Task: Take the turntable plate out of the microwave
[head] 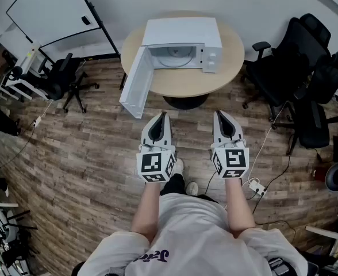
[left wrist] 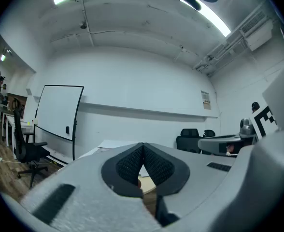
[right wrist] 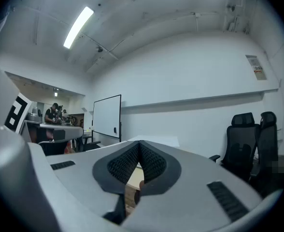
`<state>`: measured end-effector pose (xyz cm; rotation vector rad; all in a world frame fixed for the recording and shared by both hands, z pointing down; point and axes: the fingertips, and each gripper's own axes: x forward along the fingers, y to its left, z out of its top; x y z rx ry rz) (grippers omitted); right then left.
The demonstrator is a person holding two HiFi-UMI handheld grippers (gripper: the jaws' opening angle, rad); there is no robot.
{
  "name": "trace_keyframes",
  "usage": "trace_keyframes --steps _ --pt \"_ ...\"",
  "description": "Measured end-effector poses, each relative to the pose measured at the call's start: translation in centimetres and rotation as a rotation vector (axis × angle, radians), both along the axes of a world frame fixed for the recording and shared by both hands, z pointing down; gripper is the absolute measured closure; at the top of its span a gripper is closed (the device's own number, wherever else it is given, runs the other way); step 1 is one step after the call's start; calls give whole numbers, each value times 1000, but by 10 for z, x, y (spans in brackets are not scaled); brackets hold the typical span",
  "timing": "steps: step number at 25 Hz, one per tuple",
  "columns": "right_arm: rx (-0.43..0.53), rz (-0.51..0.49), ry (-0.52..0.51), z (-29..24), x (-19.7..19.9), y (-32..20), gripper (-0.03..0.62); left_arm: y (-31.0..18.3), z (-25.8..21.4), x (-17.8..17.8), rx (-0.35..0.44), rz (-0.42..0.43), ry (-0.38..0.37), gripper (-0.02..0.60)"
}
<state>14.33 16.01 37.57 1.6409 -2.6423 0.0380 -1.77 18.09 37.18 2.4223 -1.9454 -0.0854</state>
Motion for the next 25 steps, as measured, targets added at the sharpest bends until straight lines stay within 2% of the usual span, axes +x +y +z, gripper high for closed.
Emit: trace_keyframes --steps 4,10,16,25 --pt "-1 28 -29 -3 1 12 580 9 -4 6 -4 38 33 568" --pt "60 -41 -137 -19 4 15 579 -4 2 14 -7 28 31 568" --pt "60 36 -134 -19 11 -10 579 -22 0 10 9 46 48 568" --pt "31 16 -83 -9 -26 -70 579 -85 9 -18 1 52 94 568"
